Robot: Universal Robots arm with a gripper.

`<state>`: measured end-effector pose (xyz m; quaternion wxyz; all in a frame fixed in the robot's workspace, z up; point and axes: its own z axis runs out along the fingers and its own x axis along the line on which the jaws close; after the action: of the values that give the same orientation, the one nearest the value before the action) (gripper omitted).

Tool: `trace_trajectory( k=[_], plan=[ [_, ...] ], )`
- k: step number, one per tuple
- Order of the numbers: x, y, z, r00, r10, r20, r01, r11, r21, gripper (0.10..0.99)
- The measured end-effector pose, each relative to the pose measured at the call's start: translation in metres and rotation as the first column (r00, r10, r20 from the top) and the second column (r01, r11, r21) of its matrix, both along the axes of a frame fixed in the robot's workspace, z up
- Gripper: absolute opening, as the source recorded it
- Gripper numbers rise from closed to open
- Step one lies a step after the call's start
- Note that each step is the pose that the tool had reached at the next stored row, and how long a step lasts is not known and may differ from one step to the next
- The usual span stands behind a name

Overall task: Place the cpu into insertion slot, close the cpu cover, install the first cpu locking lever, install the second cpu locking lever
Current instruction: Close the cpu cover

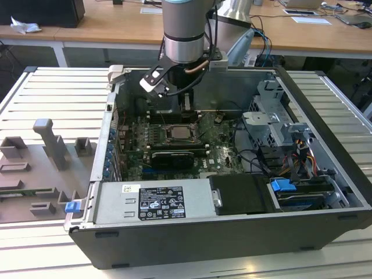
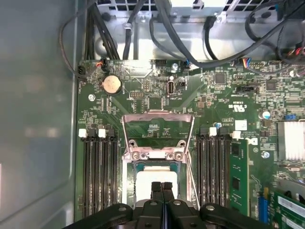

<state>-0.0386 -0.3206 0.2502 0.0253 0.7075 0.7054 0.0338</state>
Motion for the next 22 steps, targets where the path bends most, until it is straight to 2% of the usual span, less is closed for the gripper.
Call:
trace_trajectory(
  k=[2,8,13,18,22],
  plan=[
    [0.0000,0.0000,0.0030,1.0000,0.000,-0.0001,0.000,1.0000,0.000,0.106],
    [0.0012,0.0000,0.0032,1.0000,0.000,-0.0001,0.000,1.0000,0.000,0.106],
    [0.0014,0.0000,0.0101,1.0000,0.000,0.0001,0.000,1.0000,-0.003,0.106],
    [0.0126,0.0000,0.0103,1.0000,0.000,-0.0034,0.000,1.0000,-0.003,0.106],
    [0.0143,0.0000,0.0112,1.0000,0.000,-0.0040,0.000,1.0000,-0.003,0.106]
  ],
)
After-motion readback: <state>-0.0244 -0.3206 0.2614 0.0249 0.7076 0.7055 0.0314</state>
